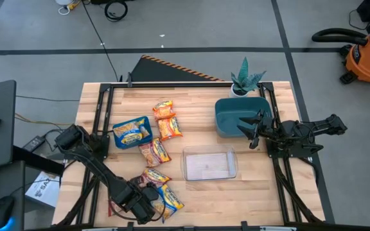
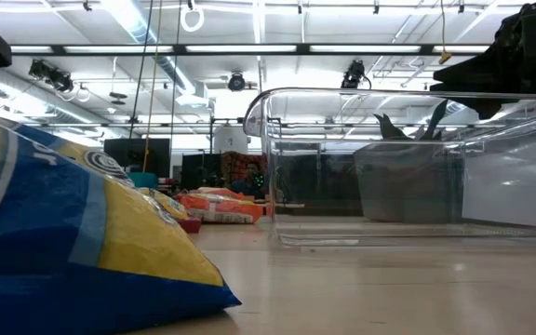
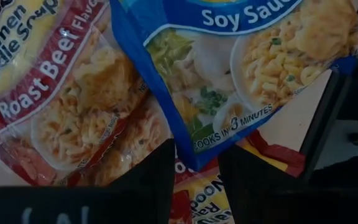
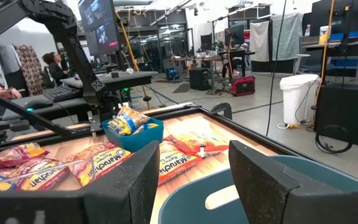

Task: Sort Maruchan noodles
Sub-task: Put the blue noodle pack into the blue bin

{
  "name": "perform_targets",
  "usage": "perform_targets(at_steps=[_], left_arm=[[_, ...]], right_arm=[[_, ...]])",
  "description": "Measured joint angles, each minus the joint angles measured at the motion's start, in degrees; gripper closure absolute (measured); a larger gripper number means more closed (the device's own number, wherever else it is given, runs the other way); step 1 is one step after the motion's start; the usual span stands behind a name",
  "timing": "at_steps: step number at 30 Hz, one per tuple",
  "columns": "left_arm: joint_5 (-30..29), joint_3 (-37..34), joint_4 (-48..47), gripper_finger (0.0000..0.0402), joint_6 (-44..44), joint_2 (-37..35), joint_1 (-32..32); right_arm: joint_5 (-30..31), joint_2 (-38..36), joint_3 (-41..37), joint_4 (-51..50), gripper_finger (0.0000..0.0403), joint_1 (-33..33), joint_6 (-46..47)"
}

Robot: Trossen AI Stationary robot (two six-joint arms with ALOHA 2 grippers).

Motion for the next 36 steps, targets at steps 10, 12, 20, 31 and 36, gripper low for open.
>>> perform_targets(at_steps=[10, 12, 20, 31, 36], left_arm=[[-0.8, 0.0, 1.1, 0.0357, 0.0, 0.0, 0.4], [-1.3, 0.0, 2.0, 0.0386, 0.2, 0.0, 0.4], [-7.1, 3.5, -2.7, 0.0397, 0.4, -1.8, 2.0], [-27.6, 11.2, -28.4, 0.0399, -8.1, -6.4, 6.1], [-32.5, 11.2, -38.5, 0.04, -13.3, -7.5, 9.1]], right_arm=[[0.0, 0.0, 0.0, 0.0, 0.0204, 0.0, 0.0], [0.0, 0.0, 0.0, 0.0, 0.0204, 0.0, 0.0], [0.0, 0.0, 0.0, 0.0, 0.0204, 0.0, 0.0], [0.0, 0.0, 0.0, 0.0, 0.0204, 0.0, 0.0], [0.0, 0.0, 0.0, 0.0, 0.0204, 0.0, 0.0]])
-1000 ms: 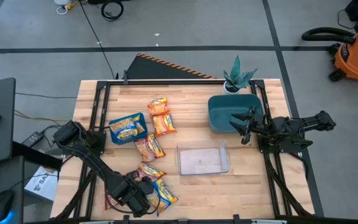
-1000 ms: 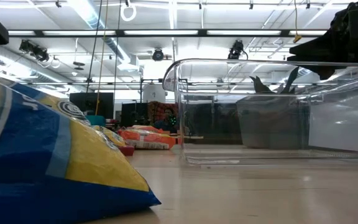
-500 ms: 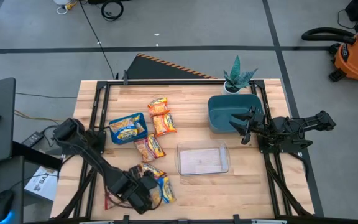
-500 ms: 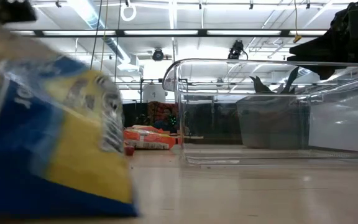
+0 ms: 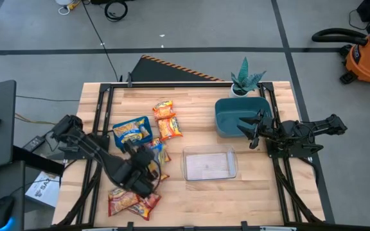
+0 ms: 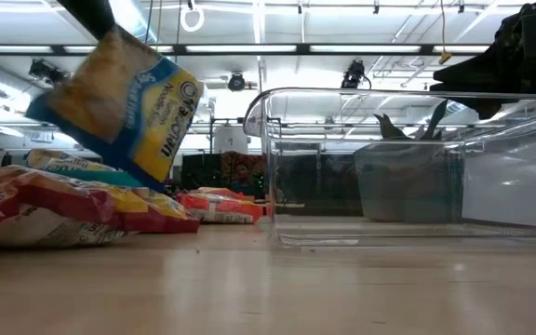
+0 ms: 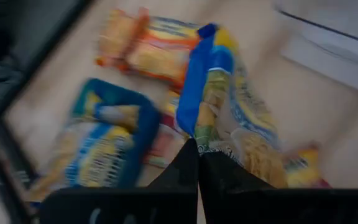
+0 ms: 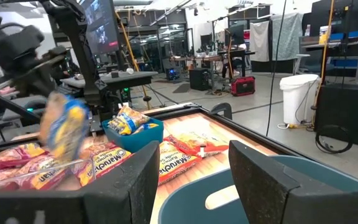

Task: Sort Maruchan noodles
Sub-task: Put the blue noodle pack into the blue bin

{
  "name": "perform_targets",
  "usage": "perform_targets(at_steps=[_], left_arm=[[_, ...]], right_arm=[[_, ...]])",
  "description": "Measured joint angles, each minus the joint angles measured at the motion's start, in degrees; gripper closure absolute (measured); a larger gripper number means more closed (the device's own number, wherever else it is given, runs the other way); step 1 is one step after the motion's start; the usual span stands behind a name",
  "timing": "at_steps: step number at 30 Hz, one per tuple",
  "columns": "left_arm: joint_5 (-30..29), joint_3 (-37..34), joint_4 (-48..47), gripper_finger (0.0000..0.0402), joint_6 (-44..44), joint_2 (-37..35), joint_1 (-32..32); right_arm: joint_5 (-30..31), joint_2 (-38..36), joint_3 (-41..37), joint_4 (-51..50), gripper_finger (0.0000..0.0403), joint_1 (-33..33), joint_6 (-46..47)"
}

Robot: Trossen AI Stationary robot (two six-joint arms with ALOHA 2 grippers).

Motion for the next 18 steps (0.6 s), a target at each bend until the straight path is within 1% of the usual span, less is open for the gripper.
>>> perform_targets(at_steps=[2, 4, 7, 12, 16, 18], left_arm=[[-0.8, 0.0, -4.0, 0.04, -1.9, -0.2, 1.5], [-1.2, -0.1, -5.2, 0.04, -2.6, -0.7, 3.5], [-1.6, -1.1, -5.0, 0.04, -0.3, -1.1, 6.5], [-1.6, -1.0, -4.8, 0.0398, 6.5, -1.7, 10.4], [-3.1, -1.1, -4.8, 0.0398, 9.3, -4.6, 12.2], [-4.4, -2.8, -4.8, 0.0398, 9.1, -7.1, 12.5]], right_arm=[[0.0, 0.0, 0.0, 0.0, 0.0204, 0.0, 0.0], [0.0, 0.0, 0.0, 0.0, 0.0204, 0.0, 0.0], [0.0, 0.0, 0.0, 0.0, 0.0204, 0.0, 0.0], [0.0, 0.0, 0.0, 0.0, 0.0204, 0.0, 0.0], [-0.1, 0.0, 0.0, 0.0, 0.0204, 0.0, 0.0], [-0.1, 0.0, 0.0, 0.0, 0.0204, 0.0, 0.0]])
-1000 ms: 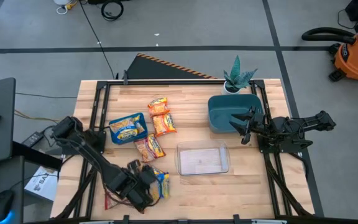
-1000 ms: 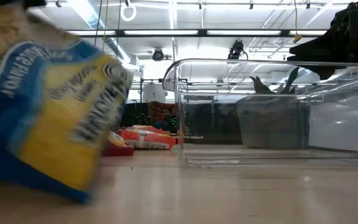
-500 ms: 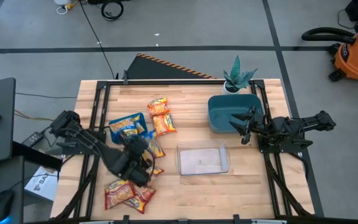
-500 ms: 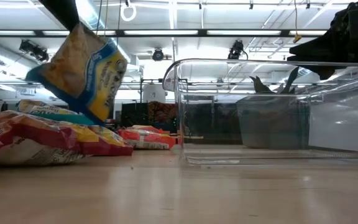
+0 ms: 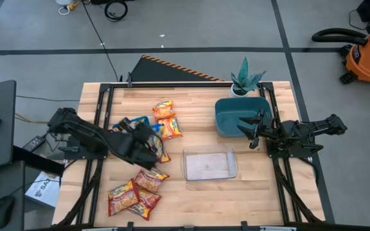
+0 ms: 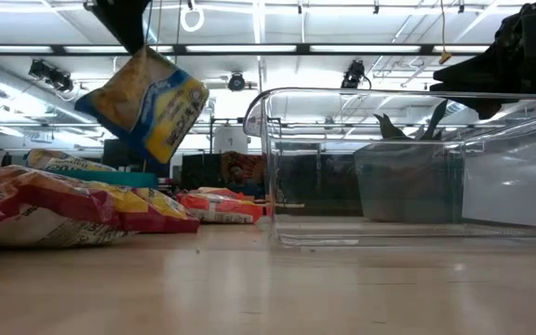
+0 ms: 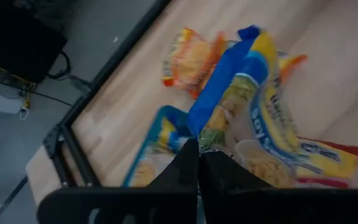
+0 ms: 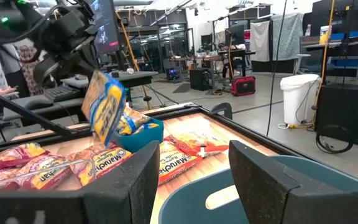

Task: Sort Maruchan noodles
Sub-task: Put the blue noodle pack into the blue bin

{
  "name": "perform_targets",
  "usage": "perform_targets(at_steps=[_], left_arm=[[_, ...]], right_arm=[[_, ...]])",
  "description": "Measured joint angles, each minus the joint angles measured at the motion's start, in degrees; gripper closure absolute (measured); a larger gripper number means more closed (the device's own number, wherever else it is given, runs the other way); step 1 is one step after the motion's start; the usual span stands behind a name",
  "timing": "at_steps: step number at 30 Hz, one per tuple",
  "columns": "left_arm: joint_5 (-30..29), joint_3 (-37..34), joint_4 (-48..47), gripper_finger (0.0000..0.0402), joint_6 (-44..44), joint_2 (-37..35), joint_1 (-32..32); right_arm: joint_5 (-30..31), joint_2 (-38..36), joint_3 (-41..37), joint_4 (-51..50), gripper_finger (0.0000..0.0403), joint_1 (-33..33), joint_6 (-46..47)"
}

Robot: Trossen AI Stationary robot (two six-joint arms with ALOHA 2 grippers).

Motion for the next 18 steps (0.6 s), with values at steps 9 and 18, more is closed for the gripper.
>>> perform_targets(at_steps=[9, 18], left_arm=[[-2.6, -17.4, -0.1, 0.0397, -18.4, -17.6, 0.5], [4.1, -30.6, 4.9, 0.0396, -29.4, -22.0, 0.5]], right_arm=[[0.1, 0.0, 0.0, 0.5, 0.0204, 0.0, 0.0], [0.1, 0.0, 0.0, 0.9, 0.0204, 0.0, 0.0]])
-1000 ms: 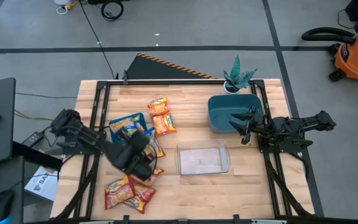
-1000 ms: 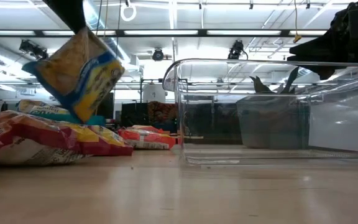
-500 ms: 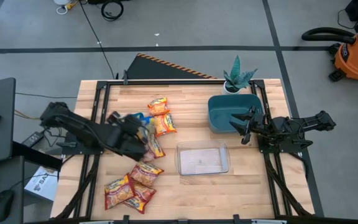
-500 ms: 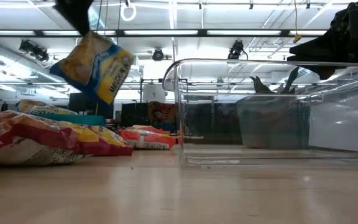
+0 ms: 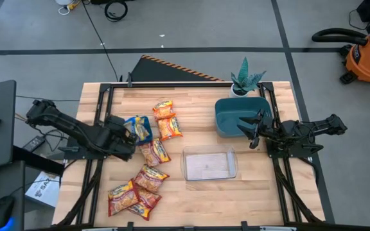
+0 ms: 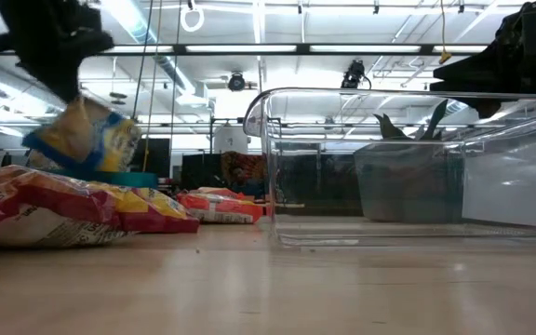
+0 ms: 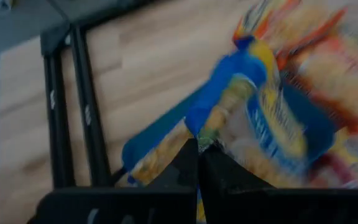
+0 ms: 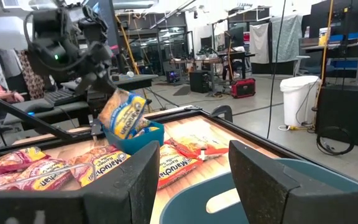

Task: Sort Maruchan noodles
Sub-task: Put the blue noodle pack into the blue bin

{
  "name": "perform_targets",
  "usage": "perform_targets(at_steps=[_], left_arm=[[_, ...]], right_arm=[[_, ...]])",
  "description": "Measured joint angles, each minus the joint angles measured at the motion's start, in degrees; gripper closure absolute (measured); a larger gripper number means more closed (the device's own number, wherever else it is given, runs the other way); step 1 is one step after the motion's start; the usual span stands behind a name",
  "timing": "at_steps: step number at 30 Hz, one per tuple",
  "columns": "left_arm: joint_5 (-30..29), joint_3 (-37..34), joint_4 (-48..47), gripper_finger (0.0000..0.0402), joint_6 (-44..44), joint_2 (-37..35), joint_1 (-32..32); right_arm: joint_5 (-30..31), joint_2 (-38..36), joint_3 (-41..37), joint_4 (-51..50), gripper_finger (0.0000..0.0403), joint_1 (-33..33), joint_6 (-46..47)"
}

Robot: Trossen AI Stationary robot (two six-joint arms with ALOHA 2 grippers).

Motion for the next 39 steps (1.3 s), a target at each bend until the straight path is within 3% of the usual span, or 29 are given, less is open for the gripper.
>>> perform_targets(at_steps=[3, 11, 19, 30, 34, 39], left_arm=[[3.2, -2.7, 1.9, 0.0395, -0.6, 0.0, 0.0], [3.3, -6.9, 9.6, 0.0386, 2.7, 0.0, 0.0], [3.3, -8.8, 11.2, 0.0364, 3.9, 0.0, 0.1], [4.0, 1.7, 3.1, 0.0254, 13.2, 0.1, 0.1], [3.3, 5.9, -0.3, 0.0247, 14.6, 0.1, 1.0], [3.4, 7.1, 4.6, 0.0254, 19.3, 0.1, 1.3]], right_arm=[[0.0, 0.0, 0.0, 0.0, 0.0204, 0.0, 0.0], [0.0, 0.0, 0.0, 0.0, 0.0204, 0.0, 0.0], [0.0, 0.0, 0.0, 0.0, 0.0204, 0.0, 0.0], [0.0, 0.0, 0.0, 0.0, 0.0204, 0.0, 0.0], [0.0, 0.0, 0.0, 0.0, 0.0204, 0.0, 0.0], [0.0, 0.0, 0.0, 0.0, 0.0204, 0.0, 0.0]])
